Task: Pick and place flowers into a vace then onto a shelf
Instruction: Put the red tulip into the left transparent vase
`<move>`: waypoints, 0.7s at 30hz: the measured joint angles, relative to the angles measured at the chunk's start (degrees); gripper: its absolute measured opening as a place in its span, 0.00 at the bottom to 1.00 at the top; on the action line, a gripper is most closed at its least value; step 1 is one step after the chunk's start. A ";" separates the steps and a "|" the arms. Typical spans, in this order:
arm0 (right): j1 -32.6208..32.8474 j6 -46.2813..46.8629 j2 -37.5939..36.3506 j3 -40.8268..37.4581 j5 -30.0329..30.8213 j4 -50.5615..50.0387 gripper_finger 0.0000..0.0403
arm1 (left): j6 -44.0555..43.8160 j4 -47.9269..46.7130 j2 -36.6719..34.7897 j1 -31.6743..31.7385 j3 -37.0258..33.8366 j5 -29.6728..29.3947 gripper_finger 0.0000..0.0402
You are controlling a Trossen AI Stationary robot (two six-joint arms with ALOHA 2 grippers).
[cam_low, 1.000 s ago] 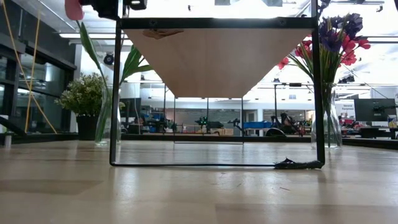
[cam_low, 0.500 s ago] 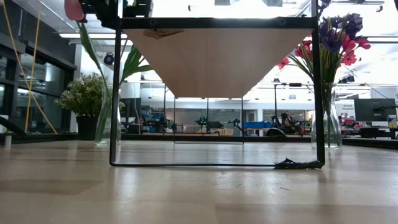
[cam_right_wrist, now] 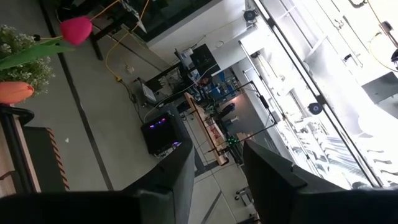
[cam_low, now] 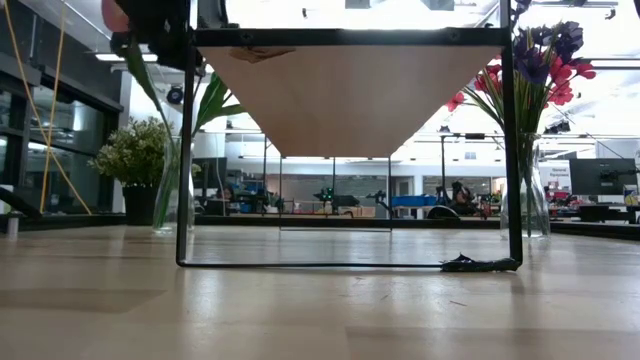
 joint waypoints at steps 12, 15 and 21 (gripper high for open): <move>-0.01 0.22 0.00 0.00 -0.38 0.01 0.32 | -0.57 0.21 -0.06 -0.02 -0.74 1.03 0.10; 0.00 0.22 0.00 0.00 -0.42 0.00 0.32 | -0.09 0.21 -0.06 -0.02 -0.74 1.80 0.12; 0.00 0.22 0.00 0.00 -0.44 0.02 0.32 | 1.37 0.66 -0.06 -0.04 -0.74 2.40 0.12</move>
